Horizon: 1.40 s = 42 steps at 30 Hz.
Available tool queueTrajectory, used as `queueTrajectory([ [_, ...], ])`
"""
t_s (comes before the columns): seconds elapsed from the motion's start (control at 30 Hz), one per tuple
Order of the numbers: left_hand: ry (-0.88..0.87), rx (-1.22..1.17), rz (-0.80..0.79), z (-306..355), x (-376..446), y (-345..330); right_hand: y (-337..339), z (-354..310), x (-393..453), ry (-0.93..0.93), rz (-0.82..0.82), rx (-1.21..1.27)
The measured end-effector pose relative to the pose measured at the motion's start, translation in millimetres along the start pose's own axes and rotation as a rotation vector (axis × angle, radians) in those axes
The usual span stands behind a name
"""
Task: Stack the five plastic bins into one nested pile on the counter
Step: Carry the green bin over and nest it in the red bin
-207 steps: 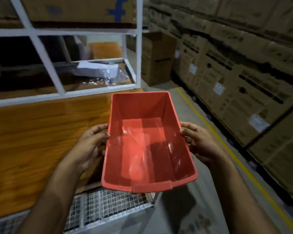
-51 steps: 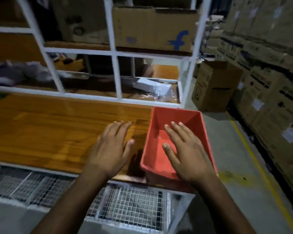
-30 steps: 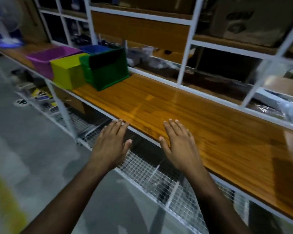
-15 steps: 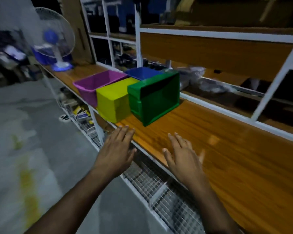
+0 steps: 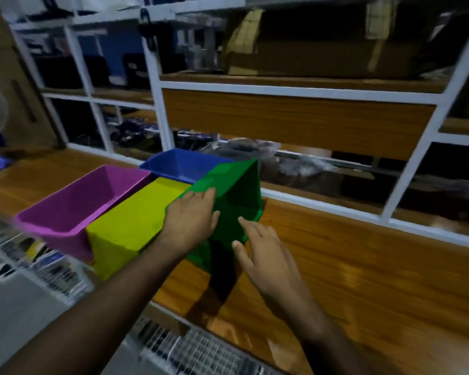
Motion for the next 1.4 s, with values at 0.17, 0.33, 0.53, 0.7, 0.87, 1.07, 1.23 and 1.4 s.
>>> queueTrajectory([
  [0.17,-0.055,-0.062,-0.138,-3,62,-12,-24,-14,34,-0.183,-0.001,0.032],
  [0.33,-0.161,0.009,-0.028,-5,72,-16,-58,-4,55,-0.388,0.005,0.217],
  [0.53,-0.130,-0.153,0.002,-33,79,-14,-83,49,66,-0.683,-0.032,0.211],
  [0.7,-0.055,-0.398,-0.062,-56,73,-22,-54,74,62,-0.836,0.137,0.285],
  [0.87,0.105,-0.707,-0.142,-65,50,-55,-25,97,40,-0.827,0.206,0.466],
  [1.07,0.184,-0.883,-0.344,-64,27,-116,-28,104,19,-0.877,0.123,0.606],
  [1.23,0.257,-1.101,-0.506,-69,38,-130,-26,98,16,-0.864,0.175,0.767],
  [1.4,0.393,-1.338,-0.733,-58,67,-112,-17,96,23,-0.922,0.198,0.928],
])
Point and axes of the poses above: each hand's wrist, its own x-axis towards the middle knuckle, its own y-axis out of the back of the hand, z = x × y, the point moved 2 cm from there along x, towards the middle knuckle, and after that the axes turned 3 degrees about y, right-handed, at the moved point
